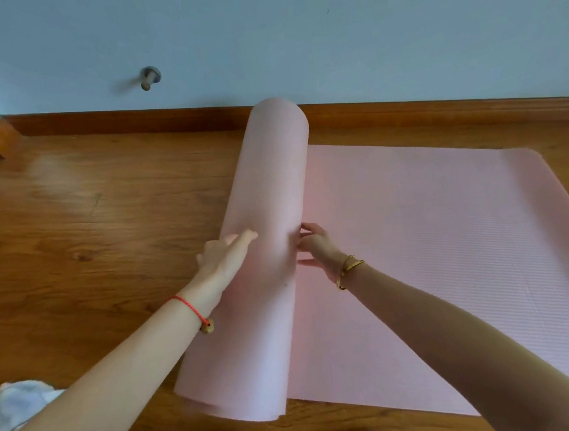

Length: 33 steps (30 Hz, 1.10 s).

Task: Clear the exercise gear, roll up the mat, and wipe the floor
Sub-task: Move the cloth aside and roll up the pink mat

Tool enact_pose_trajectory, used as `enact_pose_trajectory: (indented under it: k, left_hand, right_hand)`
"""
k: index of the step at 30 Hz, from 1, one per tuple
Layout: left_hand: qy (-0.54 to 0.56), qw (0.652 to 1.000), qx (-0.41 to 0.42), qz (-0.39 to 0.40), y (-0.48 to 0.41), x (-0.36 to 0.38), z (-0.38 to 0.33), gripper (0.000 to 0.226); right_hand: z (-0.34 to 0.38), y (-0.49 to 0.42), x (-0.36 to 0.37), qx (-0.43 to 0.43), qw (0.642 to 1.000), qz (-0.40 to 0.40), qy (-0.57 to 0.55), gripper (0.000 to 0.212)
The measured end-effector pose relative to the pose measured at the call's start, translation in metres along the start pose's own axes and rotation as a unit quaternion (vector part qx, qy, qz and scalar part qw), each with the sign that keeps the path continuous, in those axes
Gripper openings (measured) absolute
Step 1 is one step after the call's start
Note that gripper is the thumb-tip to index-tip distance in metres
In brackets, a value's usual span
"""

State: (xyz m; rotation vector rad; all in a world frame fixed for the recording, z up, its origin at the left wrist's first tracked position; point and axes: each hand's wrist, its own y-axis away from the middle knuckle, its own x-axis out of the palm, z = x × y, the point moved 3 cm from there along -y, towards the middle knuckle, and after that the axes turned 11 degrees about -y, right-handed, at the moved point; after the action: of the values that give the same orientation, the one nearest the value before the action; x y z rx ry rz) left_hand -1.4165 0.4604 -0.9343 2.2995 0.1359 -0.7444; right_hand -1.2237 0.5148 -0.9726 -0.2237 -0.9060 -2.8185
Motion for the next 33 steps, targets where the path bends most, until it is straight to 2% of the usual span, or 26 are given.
enact_pose_trajectory:
  k: [3, 4, 7, 9, 10, 12, 13, 15, 17, 19, 22, 24, 27, 29, 31, 33]
  left_hand:
    - [0.013, 0.998, 0.032, 0.050, 0.044, 0.012, -0.042, 0.041]
    - [0.005, 0.996, 0.035, 0.077, 0.051, 0.017, -0.050, 0.033]
    - [-0.022, 0.984, 0.080, 0.159, 0.058, 0.028, -0.068, 0.032]
    - [0.016, 0.974, 0.120, 0.190, 0.056, 0.030, -0.077, 0.035]
    - [0.044, 0.975, 0.134, 0.171, 0.050, 0.029, -0.080, 0.033]
    - [0.056, 0.986, 0.144, 0.058, 0.039, 0.023, -0.082, 0.030]
    - [0.030, 0.990, 0.139, -0.001, 0.033, 0.021, -0.081, 0.033]
    - [-0.027, 0.994, 0.099, -0.044, 0.018, 0.021, -0.073, 0.051]
    - [-0.056, 0.998, 0.034, -0.009, 0.007, 0.027, -0.060, 0.072]
    - [-0.045, 0.997, -0.016, 0.055, 0.001, 0.037, -0.050, 0.084]
    - [0.026, 0.986, -0.031, 0.159, 0.003, 0.055, -0.043, 0.071]
    - [0.059, 0.974, -0.032, 0.217, 0.009, 0.062, -0.042, 0.062]
    - [0.075, 0.971, -0.025, 0.224, 0.010, 0.066, -0.039, 0.058]
    - [0.075, 0.974, -0.014, 0.213, 0.009, 0.067, -0.039, 0.054]
    - [0.084, 0.975, -0.009, 0.207, 0.011, 0.068, -0.040, 0.049]
    - [0.089, 0.977, 0.000, 0.195, 0.015, 0.066, -0.043, 0.042]
  right_hand:
    - [0.008, 0.003, -0.019, -0.045, 0.994, -0.097, -0.027, 0.043]
    - [0.010, 0.006, -0.023, -0.062, 0.992, -0.112, -0.006, 0.050]
    - [0.014, 0.015, -0.037, -0.105, 0.981, -0.130, 0.098, 0.091]
    - [0.015, 0.020, -0.048, -0.120, 0.966, -0.151, 0.170, 0.111]
    - [0.015, 0.022, -0.054, -0.116, 0.959, -0.166, 0.197, 0.118]
    - [0.014, 0.026, -0.069, -0.095, 0.952, -0.191, 0.220, 0.126]
    - [0.014, 0.029, -0.077, -0.090, 0.949, -0.201, 0.226, 0.126]
    - [0.012, 0.034, -0.090, -0.082, 0.943, -0.217, 0.241, 0.126]
    - [0.011, 0.037, -0.102, -0.069, 0.939, -0.228, 0.249, 0.126]
    - [0.011, 0.039, -0.110, -0.052, 0.938, -0.233, 0.251, 0.125]
    - [0.015, 0.040, -0.121, -0.041, 0.934, -0.240, 0.261, 0.124]
    - [0.019, 0.040, -0.124, -0.056, 0.938, -0.236, 0.249, 0.112]
    - [0.024, 0.041, -0.118, -0.067, 0.970, -0.162, 0.169, 0.072]
    - [0.026, 0.046, -0.107, -0.058, 0.984, -0.121, 0.116, 0.061]
    - [0.024, 0.046, -0.099, -0.061, 0.985, -0.115, 0.109, 0.075]
    - [0.023, 0.047, -0.087, -0.067, 0.983, -0.116, 0.123, 0.103]
